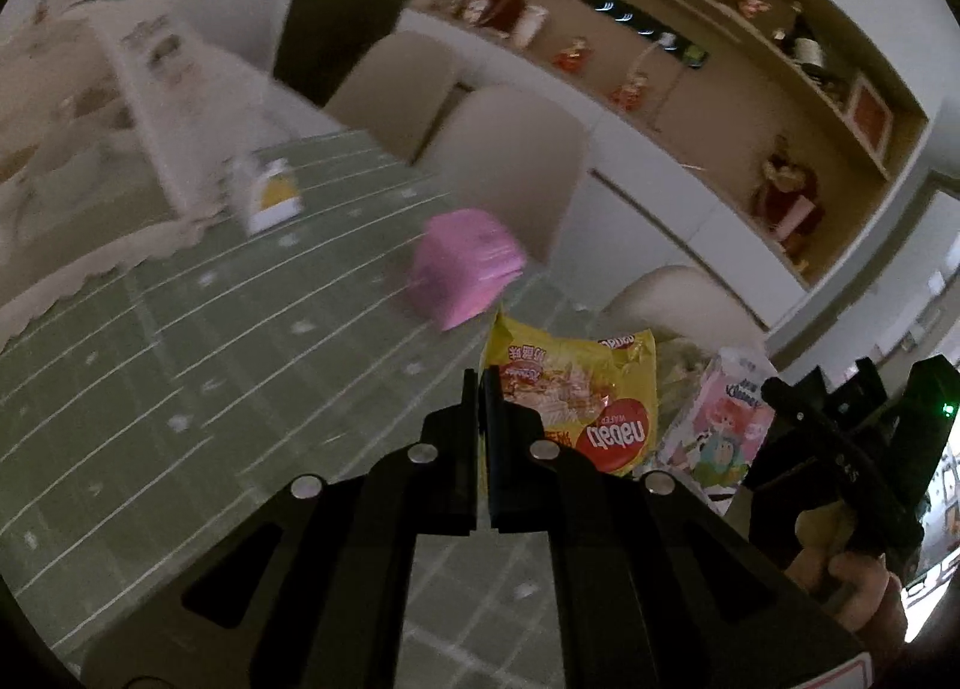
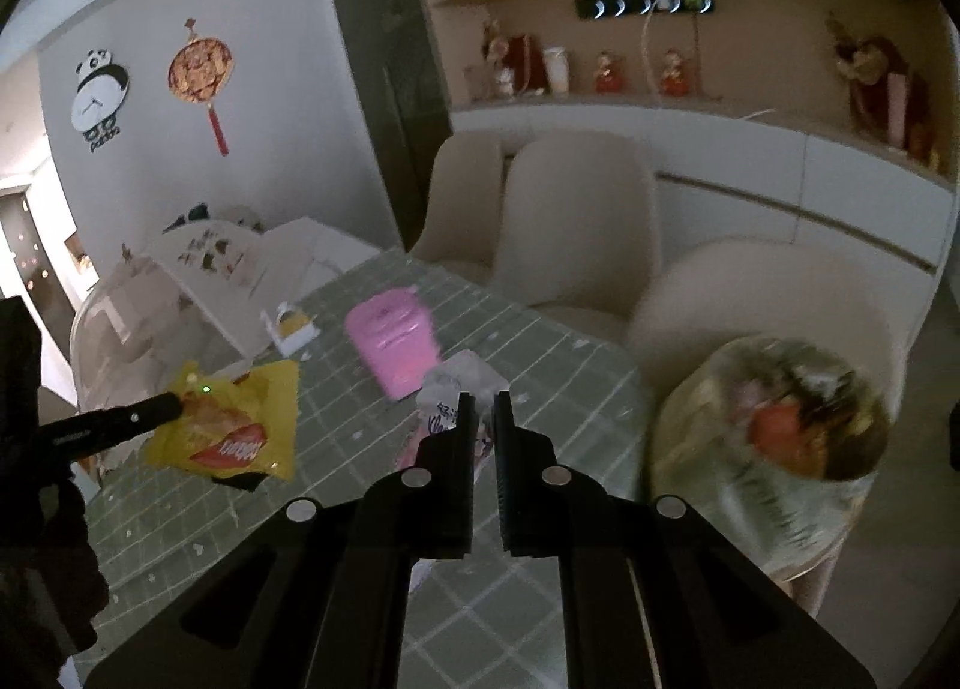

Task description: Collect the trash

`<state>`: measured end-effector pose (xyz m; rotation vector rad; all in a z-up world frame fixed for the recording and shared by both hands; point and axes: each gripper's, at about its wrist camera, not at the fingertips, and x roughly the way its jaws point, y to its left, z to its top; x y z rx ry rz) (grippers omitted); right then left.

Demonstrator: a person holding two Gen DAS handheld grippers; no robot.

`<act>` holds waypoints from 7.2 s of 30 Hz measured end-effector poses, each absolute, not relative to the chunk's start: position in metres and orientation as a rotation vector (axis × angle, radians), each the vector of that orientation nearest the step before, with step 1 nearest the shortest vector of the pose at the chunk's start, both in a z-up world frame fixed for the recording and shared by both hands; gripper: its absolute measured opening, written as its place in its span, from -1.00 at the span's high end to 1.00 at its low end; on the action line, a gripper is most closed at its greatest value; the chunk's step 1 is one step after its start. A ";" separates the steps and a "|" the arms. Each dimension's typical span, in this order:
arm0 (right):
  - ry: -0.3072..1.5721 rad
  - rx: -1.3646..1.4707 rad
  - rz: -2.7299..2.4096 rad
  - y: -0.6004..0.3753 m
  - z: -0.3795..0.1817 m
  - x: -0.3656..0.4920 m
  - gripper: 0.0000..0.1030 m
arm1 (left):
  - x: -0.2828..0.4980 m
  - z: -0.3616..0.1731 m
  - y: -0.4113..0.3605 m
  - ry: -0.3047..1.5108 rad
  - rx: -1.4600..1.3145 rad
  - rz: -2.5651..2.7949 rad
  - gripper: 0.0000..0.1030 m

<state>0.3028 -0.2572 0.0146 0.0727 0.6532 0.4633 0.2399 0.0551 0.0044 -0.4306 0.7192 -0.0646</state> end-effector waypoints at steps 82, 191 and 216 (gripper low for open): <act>0.693 0.182 0.329 -0.394 -0.031 0.252 0.14 | 0.182 -0.025 -0.108 0.691 -0.091 -0.006 -0.58; 0.573 0.074 0.330 -0.303 0.009 0.059 -0.04 | 0.025 0.011 -0.086 0.560 -0.042 0.031 -0.58; 0.649 0.037 0.348 -0.265 -0.008 0.092 -0.11 | 0.065 -0.044 -0.020 0.765 -0.166 0.169 -0.57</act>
